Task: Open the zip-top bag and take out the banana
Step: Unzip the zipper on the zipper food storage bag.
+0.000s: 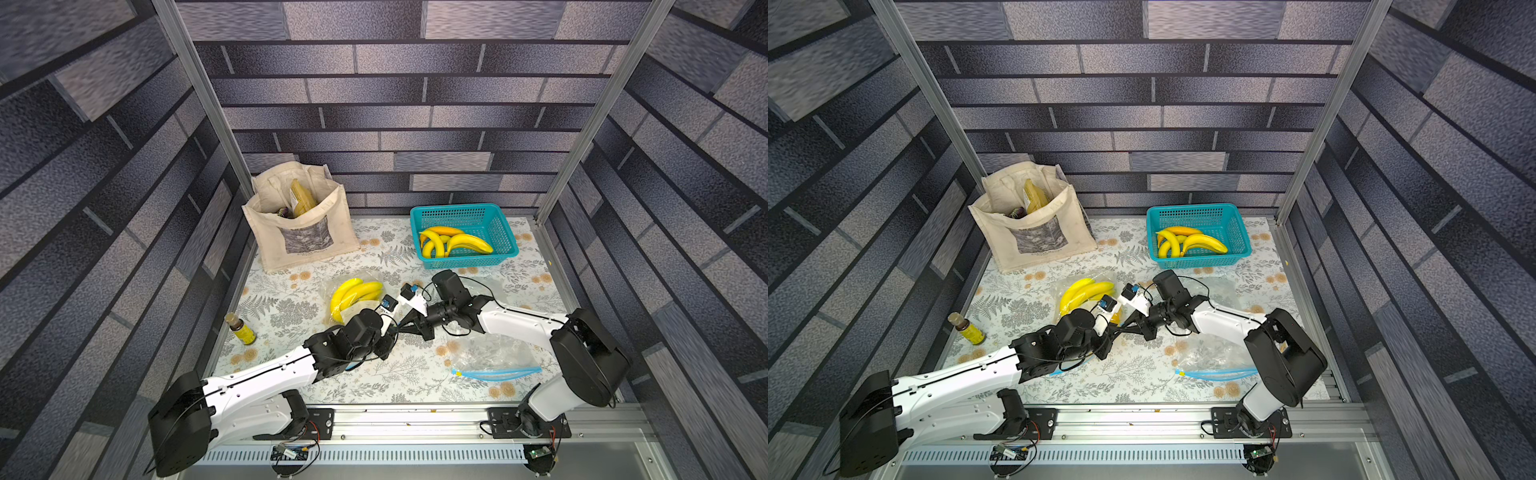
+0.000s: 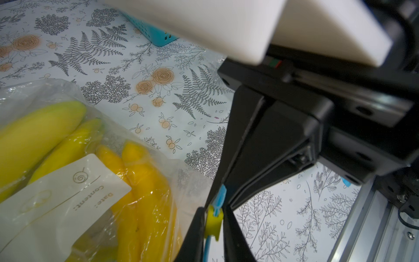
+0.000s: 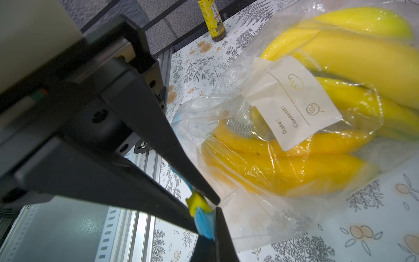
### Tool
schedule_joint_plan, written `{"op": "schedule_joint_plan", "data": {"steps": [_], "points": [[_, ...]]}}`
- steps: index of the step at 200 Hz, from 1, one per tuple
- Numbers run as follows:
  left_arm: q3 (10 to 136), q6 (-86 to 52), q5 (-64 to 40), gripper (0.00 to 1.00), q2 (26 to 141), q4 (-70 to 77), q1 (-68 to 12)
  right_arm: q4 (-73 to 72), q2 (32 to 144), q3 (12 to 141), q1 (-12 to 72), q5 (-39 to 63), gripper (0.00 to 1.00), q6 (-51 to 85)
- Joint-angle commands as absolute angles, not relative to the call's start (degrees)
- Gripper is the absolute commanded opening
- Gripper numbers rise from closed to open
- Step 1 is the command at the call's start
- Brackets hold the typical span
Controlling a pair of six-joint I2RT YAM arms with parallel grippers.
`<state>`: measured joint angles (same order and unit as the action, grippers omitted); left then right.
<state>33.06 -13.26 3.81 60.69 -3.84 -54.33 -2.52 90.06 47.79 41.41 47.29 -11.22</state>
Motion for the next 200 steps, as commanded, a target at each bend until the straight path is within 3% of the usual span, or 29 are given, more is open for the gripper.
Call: {"op": "schedule_joint_plan", "data": {"steps": [1,67,200], "points": [[33.9,-12.3,4.0,0.14,60.2,-3.9,-54.0,-1.3,89.1,49.6,41.9,49.7,0.00,-11.9],[34.2,-11.8,4.9,0.03,59.8,-5.0,-54.0,-0.5,89.0,49.5,41.9,49.8,0.00,-12.0],[30.0,-14.6,9.5,0.03,53.7,-7.3,-54.0,-4.5,86.9,47.5,41.7,48.2,0.00,-8.6]]}}
